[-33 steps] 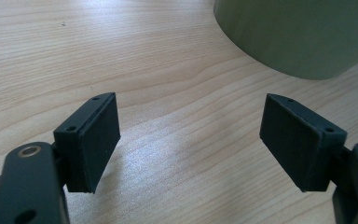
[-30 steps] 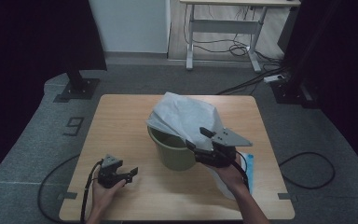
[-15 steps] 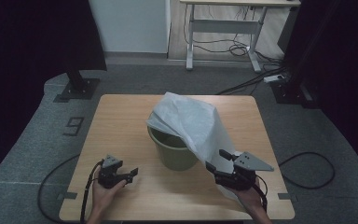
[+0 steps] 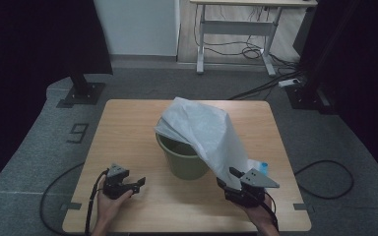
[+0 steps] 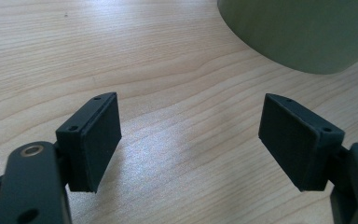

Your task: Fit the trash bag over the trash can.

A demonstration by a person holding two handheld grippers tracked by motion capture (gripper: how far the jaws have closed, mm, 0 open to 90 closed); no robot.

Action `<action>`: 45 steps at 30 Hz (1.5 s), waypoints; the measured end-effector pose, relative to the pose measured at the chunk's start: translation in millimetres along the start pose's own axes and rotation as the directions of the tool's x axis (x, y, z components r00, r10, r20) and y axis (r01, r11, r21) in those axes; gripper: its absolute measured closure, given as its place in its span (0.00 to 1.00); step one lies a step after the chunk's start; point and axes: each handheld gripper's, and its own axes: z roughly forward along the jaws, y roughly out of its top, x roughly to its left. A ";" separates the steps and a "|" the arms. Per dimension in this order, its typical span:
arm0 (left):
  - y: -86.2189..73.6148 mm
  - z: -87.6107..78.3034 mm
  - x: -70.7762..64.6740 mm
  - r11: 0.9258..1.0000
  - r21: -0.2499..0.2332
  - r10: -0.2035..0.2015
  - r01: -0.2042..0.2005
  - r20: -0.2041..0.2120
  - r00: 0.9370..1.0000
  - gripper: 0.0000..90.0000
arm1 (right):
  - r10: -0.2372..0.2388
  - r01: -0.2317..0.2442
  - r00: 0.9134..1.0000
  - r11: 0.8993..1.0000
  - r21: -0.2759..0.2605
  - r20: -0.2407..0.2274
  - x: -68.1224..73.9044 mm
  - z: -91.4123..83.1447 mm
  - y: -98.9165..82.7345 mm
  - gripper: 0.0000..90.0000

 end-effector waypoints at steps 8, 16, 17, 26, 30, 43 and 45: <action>0.1 0.3 -1.3 1.000 0.004 -0.002 0.002 -0.003 1.000 0.24 | -0.033 0.034 0.999 0.999 -0.023 0.026 -10.2 -2.5 -2.4 0.96; 3.4 -3.2 -6.4 1.000 0.000 0.004 -0.004 0.053 0.999 0.28 | -0.004 0.009 0.998 0.996 -0.089 0.055 -23.7 -16.4 8.6 0.98; 4.1 -3.5 -7.5 1.000 -0.002 0.008 -0.008 0.058 0.998 0.28 | 0.004 0.002 0.998 0.995 -0.101 0.058 -25.8 -18.9 10.5 0.98; 15.9 -14.8 -18.7 0.998 -0.055 0.022 -0.018 0.074 0.997 0.29 | 0.046 -0.031 0.995 0.987 -0.159 0.089 -41.0 -35.4 17.8 0.98; 20.8 -19.6 -22.3 0.997 -0.076 0.029 -0.023 0.077 0.997 0.29 | 0.054 -0.034 0.994 0.982 -0.188 0.099 -46.2 -42.9 20.2 0.98; 28.3 -29.8 -27.5 0.990 -0.138 0.033 -0.023 0.068 0.997 0.30 | 0.053 -0.023 0.994 0.954 -0.298 0.095 -52.0 -54.3 59.7 0.98; 29.0 -31.1 -27.2 0.990 -0.141 0.032 -0.022 0.070 0.997 0.30 | 0.041 -0.011 0.995 0.953 -0.302 0.093 -51.3 -52.1 67.4 0.98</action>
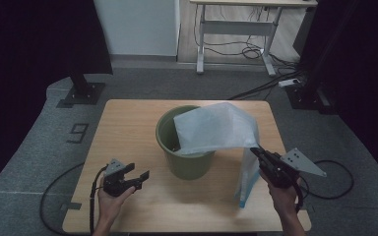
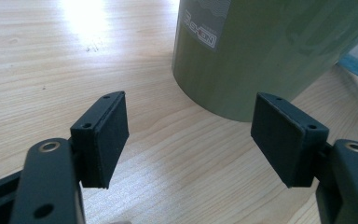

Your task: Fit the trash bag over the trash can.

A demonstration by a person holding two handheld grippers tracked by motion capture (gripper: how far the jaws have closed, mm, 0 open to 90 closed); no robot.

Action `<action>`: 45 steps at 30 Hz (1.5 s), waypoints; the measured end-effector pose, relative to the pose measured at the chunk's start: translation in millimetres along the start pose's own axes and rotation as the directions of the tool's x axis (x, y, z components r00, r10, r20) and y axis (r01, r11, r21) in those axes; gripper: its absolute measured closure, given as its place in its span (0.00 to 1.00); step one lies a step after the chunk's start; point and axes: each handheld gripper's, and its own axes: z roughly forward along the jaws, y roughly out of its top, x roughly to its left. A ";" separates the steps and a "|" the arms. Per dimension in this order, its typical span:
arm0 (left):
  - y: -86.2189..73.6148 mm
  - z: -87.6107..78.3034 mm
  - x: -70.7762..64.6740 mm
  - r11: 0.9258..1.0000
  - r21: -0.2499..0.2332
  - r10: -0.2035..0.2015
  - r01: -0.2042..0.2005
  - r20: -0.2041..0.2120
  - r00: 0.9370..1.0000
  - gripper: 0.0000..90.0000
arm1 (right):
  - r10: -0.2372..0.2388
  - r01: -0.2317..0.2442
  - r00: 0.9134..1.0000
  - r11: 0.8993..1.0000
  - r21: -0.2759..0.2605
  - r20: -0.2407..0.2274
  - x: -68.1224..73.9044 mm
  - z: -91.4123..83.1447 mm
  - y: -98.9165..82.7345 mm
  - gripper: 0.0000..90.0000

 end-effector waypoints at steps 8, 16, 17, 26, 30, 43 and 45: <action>11.5 -10.8 -10.4 0.999 -0.033 0.022 -0.022 0.020 1.000 0.29 | -0.001 0.003 0.999 0.999 0.034 -0.054 9.4 30.7 5.3 0.98; 26.9 -19.5 -23.7 0.996 -0.074 0.056 -0.054 0.024 0.998 0.27 | -0.031 0.038 0.994 0.997 0.067 -0.106 25.8 49.6 1.7 0.98; 29.0 -20.3 -25.0 0.995 -0.081 0.054 -0.052 0.022 0.998 0.27 | -0.031 0.040 0.993 0.997 0.074 -0.116 28.9 52.9 0.4 0.98; 39.7 -22.9 -34.1 0.994 -0.076 0.080 -0.079 0.014 0.997 0.27 | -0.051 0.071 0.980 0.993 0.097 -0.193 46.0 57.8 -19.0 0.67; 41.6 -23.1 -35.4 0.994 -0.082 0.073 -0.071 0.019 0.997 0.27 | -0.025 0.041 0.980 0.996 0.078 -0.198 44.6 45.7 -26.3 0.47; 38.7 -13.7 -36.2 0.996 -0.054 0.069 -0.068 0.017 0.997 0.27 | 0.069 -0.040 0.992 0.966 0.256 -0.104 45.0 58.5 -101.1 0.29; 37.4 -12.3 -34.9 0.997 -0.048 0.066 -0.065 0.016 0.998 0.27 | 0.071 -0.043 0.993 0.962 0.269 -0.096 46.3 62.9 -106.7 0.29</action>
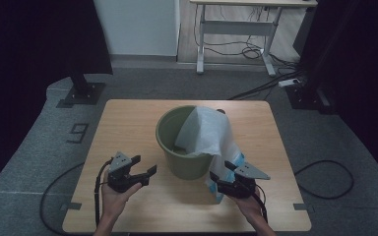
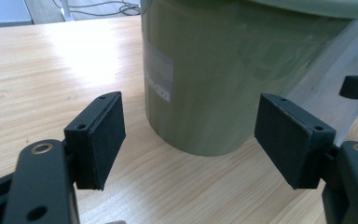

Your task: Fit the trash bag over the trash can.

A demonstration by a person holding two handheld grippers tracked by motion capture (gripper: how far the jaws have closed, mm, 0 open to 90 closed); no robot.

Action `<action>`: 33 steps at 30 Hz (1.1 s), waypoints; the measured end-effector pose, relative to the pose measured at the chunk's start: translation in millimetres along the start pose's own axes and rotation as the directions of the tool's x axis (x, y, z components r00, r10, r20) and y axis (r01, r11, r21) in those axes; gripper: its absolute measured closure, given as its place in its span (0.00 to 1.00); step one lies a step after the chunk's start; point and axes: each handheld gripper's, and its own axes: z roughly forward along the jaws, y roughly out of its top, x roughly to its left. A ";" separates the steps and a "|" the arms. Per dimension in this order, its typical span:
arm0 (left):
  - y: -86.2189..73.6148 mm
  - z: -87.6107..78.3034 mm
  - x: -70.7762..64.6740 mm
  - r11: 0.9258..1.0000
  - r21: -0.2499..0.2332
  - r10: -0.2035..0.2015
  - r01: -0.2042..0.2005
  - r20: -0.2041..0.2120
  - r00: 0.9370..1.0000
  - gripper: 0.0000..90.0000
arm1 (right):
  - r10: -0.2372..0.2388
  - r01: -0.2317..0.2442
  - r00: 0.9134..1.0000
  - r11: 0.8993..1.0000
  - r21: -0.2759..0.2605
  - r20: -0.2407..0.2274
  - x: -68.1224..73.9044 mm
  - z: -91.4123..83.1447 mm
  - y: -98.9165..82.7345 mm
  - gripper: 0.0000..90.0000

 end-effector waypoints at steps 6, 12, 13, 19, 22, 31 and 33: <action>-1.3 1.6 1.1 1.000 0.007 -0.002 0.002 0.000 1.000 0.27 | -0.007 0.007 1.000 1.000 0.022 0.016 0.6 9.9 -6.5 0.39; 1.1 0.7 -0.7 1.000 -0.003 0.006 -0.006 0.001 1.000 0.26 | -0.045 0.045 0.999 0.999 0.012 0.030 -6.8 7.0 -5.1 0.83; 1.5 0.5 -1.0 1.000 -0.004 0.007 -0.007 0.003 1.000 0.27 | -0.054 0.054 0.998 0.999 0.004 0.036 -8.5 4.4 -3.7 0.88; 5.1 -1.1 -3.5 1.000 -0.013 0.020 -0.020 0.018 1.000 0.28 | -0.054 0.057 0.997 0.997 -0.060 0.049 -21.2 -16.2 12.0 0.98; 7.8 -3.7 -6.0 0.999 -0.027 0.018 -0.018 0.011 1.000 0.27 | -0.058 0.063 0.997 0.994 -0.089 0.052 -24.8 -27.4 23.2 0.98; 24.1 -10.3 -19.7 0.996 -0.058 0.063 -0.061 0.032 0.997 0.27 | -0.089 0.100 0.993 0.981 -0.163 0.074 -27.6 -55.3 59.5 0.98; 27.6 -10.4 -23.4 0.996 -0.062 0.073 -0.070 0.038 0.997 0.27 | -0.100 0.111 0.992 0.981 -0.162 0.074 -26.0 -55.8 65.4 0.98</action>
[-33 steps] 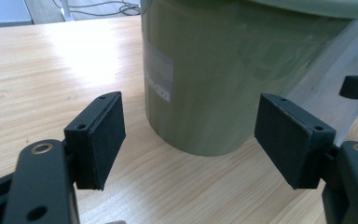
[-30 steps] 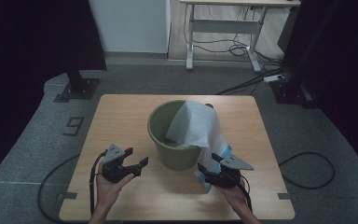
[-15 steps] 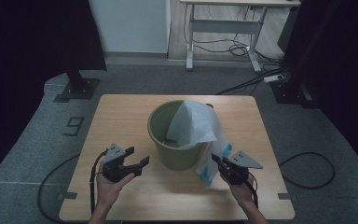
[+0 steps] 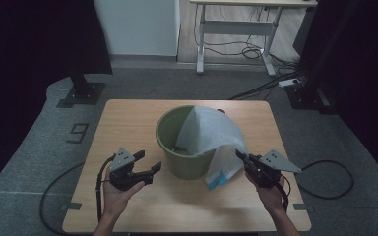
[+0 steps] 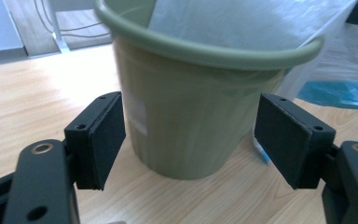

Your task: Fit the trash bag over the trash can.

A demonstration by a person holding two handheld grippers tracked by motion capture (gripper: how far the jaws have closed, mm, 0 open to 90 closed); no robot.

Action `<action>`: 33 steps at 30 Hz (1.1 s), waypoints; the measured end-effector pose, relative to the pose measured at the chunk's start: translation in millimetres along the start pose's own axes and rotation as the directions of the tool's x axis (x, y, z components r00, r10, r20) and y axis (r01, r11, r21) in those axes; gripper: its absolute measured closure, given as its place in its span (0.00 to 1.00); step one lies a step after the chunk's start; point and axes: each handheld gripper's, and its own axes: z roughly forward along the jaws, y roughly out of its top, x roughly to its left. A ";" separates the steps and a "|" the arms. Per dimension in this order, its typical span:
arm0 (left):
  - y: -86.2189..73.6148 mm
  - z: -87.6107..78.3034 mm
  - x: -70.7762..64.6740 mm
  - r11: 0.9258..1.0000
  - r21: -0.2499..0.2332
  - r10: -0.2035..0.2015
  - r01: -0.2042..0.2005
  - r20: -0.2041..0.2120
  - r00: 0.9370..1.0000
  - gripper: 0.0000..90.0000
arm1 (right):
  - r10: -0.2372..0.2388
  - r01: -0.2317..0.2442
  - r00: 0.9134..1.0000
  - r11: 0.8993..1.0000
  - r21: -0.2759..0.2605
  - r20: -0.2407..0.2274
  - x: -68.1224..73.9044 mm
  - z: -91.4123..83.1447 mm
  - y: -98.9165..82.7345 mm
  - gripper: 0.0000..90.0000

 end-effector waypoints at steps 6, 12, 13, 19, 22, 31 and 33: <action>10.4 1.7 -9.4 1.000 -0.001 0.019 -0.019 0.033 0.999 0.26 | -0.003 0.003 1.000 1.000 -0.012 -0.019 4.6 10.1 9.0 0.98; 15.8 5.5 -16.7 0.999 0.009 0.034 -0.035 0.052 0.998 0.25 | -0.011 0.012 1.000 0.998 0.068 -0.010 17.7 20.9 -5.1 0.57; 15.8 5.4 -17.6 0.999 0.008 0.035 -0.035 0.052 0.998 0.25 | -0.003 0.003 1.000 0.996 0.088 0.004 22.9 23.8 -16.1 0.50; 14.9 4.7 -18.3 0.999 0.016 0.033 -0.034 0.048 0.998 0.25 | 0.031 -0.032 0.999 0.991 0.128 0.009 32.7 30.8 -34.2 0.35; 14.5 4.6 -18.3 0.999 0.013 0.030 -0.031 0.045 0.999 0.26 | 0.047 -0.048 0.999 0.990 0.134 0.011 35.5 38.4 -38.6 0.34; 14.6 5.0 -20.2 0.999 0.000 0.042 -0.042 0.040 0.998 0.26 | 0.065 -0.070 0.997 0.981 0.182 0.036 34.9 59.7 -54.4 0.60; 14.8 5.0 -19.6 0.999 0.003 0.042 -0.042 0.044 0.998 0.26 | 0.083 -0.082 0.997 0.980 0.182 0.003 30.3 60.7 -54.9 0.75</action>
